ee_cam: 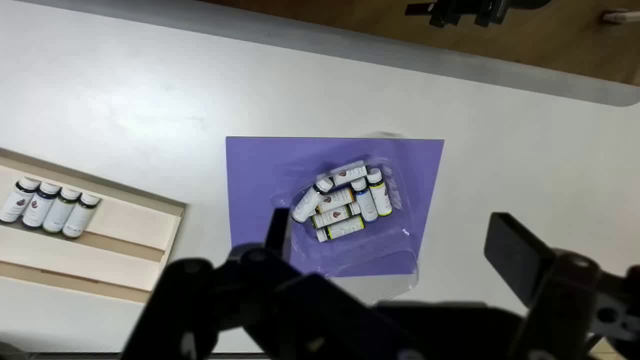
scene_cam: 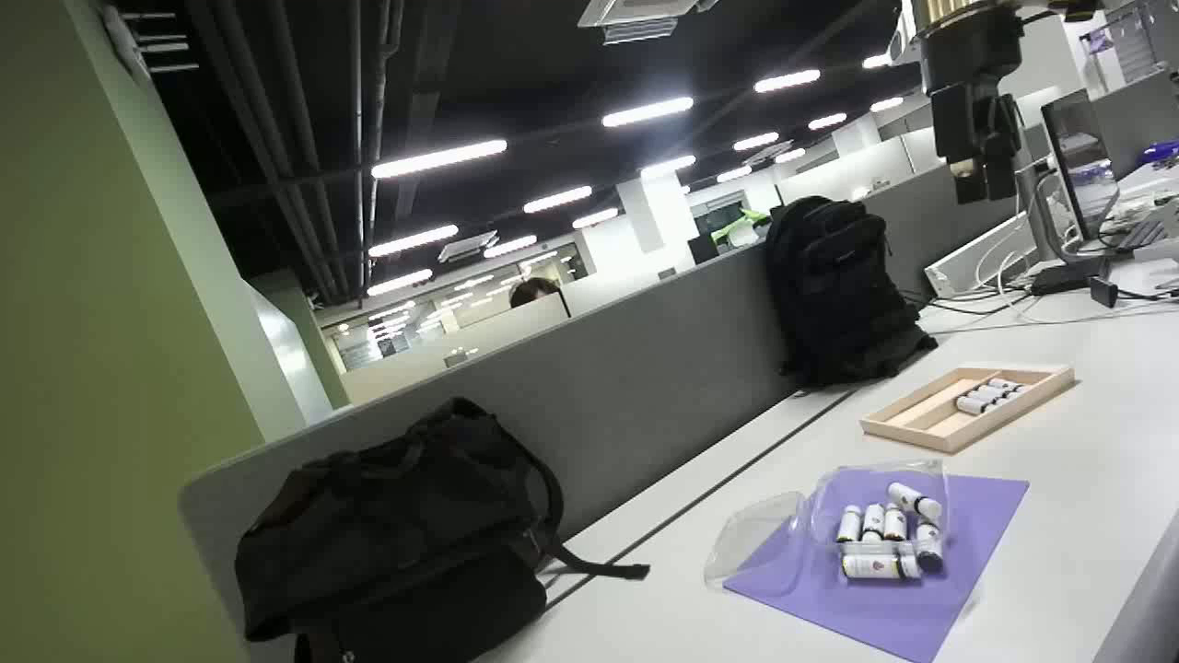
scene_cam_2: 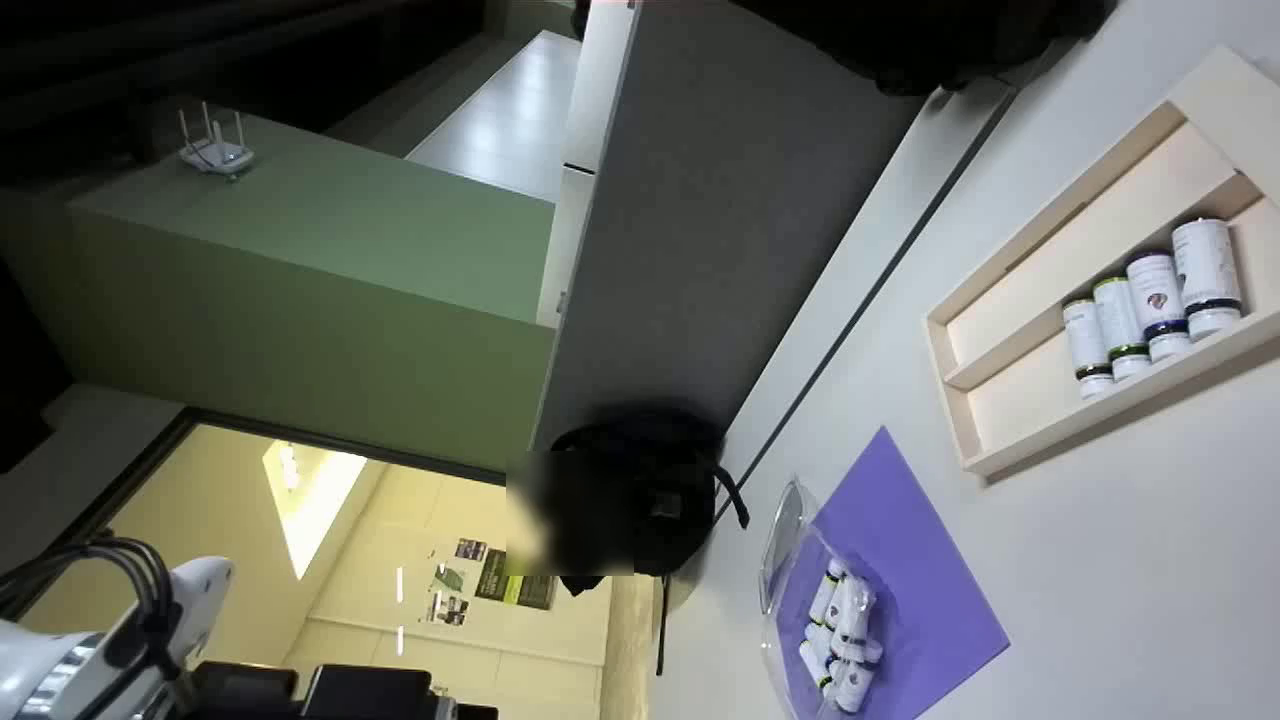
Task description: Remove the white object from the plastic container.
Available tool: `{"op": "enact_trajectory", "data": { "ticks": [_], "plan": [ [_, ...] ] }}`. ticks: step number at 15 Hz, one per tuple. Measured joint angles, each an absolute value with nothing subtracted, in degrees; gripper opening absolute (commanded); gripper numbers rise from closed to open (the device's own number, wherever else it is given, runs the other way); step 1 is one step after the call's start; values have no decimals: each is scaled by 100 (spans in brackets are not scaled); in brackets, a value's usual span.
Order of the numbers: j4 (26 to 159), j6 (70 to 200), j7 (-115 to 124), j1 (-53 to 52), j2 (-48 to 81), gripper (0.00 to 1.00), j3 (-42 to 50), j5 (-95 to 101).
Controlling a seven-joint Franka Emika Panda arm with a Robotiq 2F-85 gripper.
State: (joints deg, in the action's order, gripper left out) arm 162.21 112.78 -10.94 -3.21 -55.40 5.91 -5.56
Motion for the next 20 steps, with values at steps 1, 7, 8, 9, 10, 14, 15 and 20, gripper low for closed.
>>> {"op": "enact_trajectory", "data": {
  "ticks": [1,7,8,9,10,14,15,20],
  "plan": [
    [16242,11241,-1094,-321,-5529,100,591,-556],
    [16298,11237,-1098,-321,-5437,100,590,-556],
    [16298,11237,-1098,-321,-5437,100,590,-556],
    [16298,11237,-1099,-321,-5437,100,590,-556],
    [16284,11237,-1100,-321,-5433,100,588,-556],
    [16153,12140,-790,-228,-5141,100,528,-725],
    [16133,12549,-634,-206,-4972,100,478,-820],
    [15977,14471,547,-202,-3559,100,-47,-1371]
  ]
}}
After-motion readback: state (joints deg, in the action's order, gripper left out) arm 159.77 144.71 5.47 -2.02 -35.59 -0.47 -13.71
